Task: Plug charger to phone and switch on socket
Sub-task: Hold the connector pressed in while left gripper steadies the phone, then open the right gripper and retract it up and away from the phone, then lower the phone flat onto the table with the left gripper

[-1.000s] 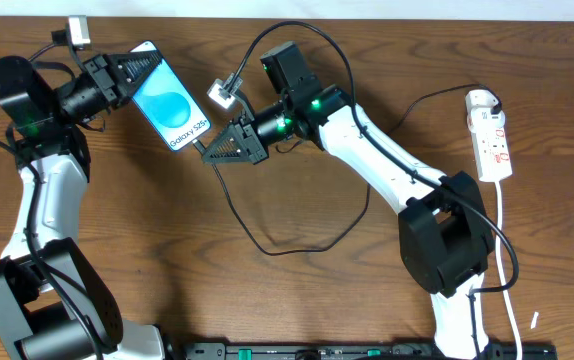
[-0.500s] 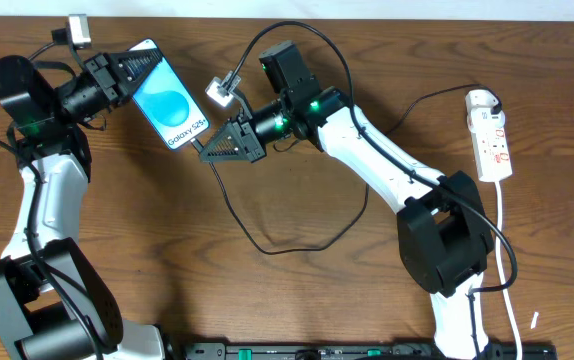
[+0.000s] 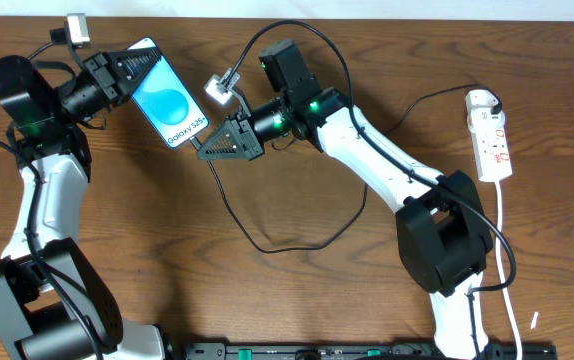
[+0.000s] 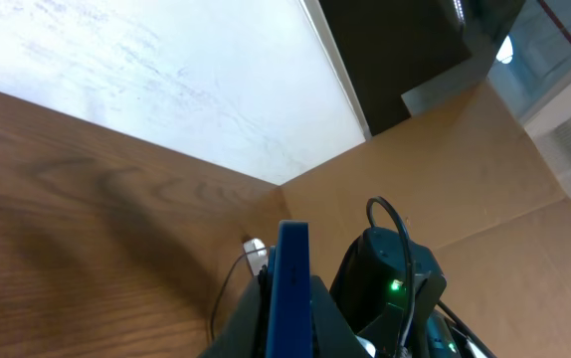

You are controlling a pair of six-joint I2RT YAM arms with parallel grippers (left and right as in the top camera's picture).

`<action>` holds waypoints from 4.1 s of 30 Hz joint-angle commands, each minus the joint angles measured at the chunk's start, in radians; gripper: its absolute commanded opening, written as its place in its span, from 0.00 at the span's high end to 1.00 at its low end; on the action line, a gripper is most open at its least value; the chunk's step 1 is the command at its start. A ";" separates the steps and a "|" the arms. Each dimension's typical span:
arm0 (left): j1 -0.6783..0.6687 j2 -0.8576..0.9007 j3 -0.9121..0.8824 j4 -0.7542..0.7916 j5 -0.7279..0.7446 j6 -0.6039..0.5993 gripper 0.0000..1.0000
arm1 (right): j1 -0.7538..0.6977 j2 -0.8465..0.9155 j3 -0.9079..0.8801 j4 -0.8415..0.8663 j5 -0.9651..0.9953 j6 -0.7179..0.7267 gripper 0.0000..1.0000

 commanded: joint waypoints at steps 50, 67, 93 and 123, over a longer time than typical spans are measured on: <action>0.128 0.000 0.002 -0.005 0.157 0.021 0.93 | -0.137 -0.030 0.019 -0.387 0.725 0.216 0.27; 0.021 0.001 0.000 -0.212 0.117 0.230 0.92 | -0.251 -0.368 0.019 -0.644 1.211 0.286 0.13; -0.209 0.015 0.000 -0.856 -0.349 0.661 0.92 | -0.247 -0.399 0.018 -0.698 1.296 0.287 0.04; -0.280 0.167 0.000 -0.895 -0.442 0.693 0.92 | -0.247 -0.399 0.017 -0.731 1.295 0.287 0.04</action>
